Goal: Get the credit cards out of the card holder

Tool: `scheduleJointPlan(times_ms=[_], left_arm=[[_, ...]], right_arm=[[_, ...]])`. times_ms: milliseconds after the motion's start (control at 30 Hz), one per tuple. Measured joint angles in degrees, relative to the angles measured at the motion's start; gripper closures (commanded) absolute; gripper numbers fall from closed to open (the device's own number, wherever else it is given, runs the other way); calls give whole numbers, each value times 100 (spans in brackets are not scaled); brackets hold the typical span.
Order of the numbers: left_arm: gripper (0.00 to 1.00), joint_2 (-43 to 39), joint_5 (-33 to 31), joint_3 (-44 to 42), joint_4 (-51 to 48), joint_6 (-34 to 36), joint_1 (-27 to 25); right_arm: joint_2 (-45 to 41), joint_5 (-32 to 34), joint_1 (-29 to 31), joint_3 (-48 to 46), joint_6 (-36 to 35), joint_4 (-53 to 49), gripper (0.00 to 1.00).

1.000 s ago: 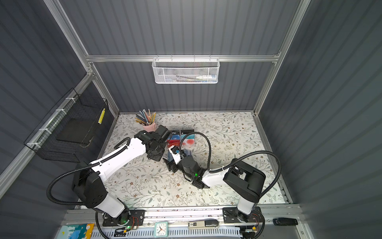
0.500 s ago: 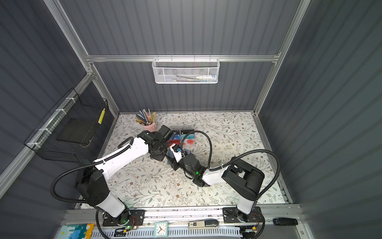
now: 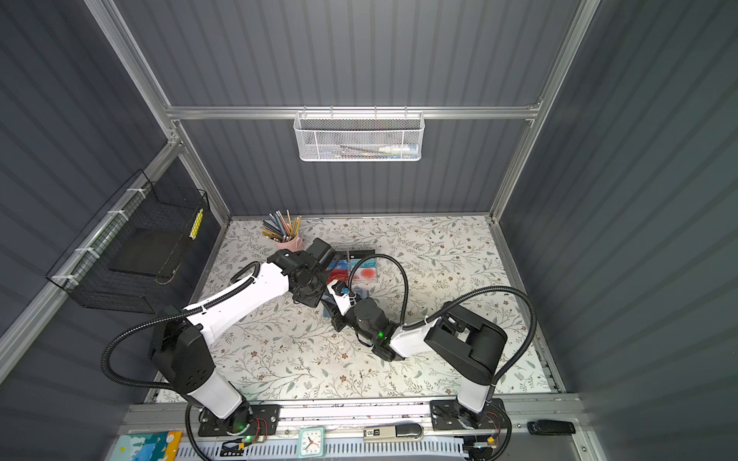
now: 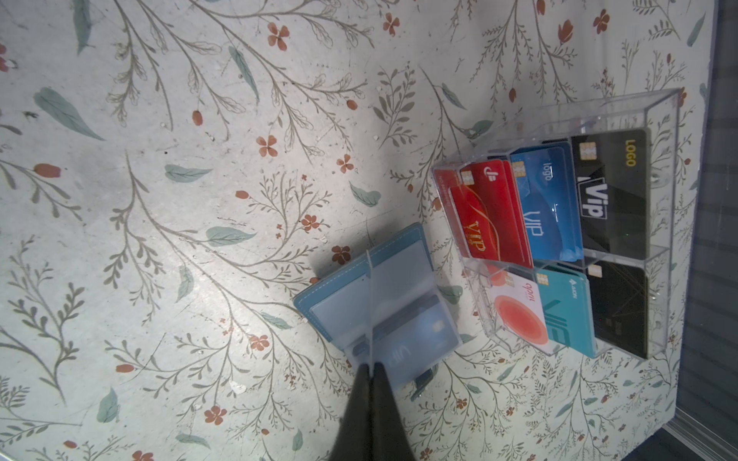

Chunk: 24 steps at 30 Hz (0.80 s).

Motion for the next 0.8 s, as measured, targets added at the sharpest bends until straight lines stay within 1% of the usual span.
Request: scheduleJointPlan(times_ms=[300,500,633,800], left_arm=[[100,-4,9,-2,4,4,0],[100,-15,22,-57,74,15,0],[100,-17,24,-101,87,20,0],[100,-17,20,-111,87,20,0]], right_arm=[[0,2,-39,-42,7,31,88],[7,-44,-48,-57,24,42,95],[42,-87,-48,-63,26,57,99],[81,-116,-48,-63,28,116,100]])
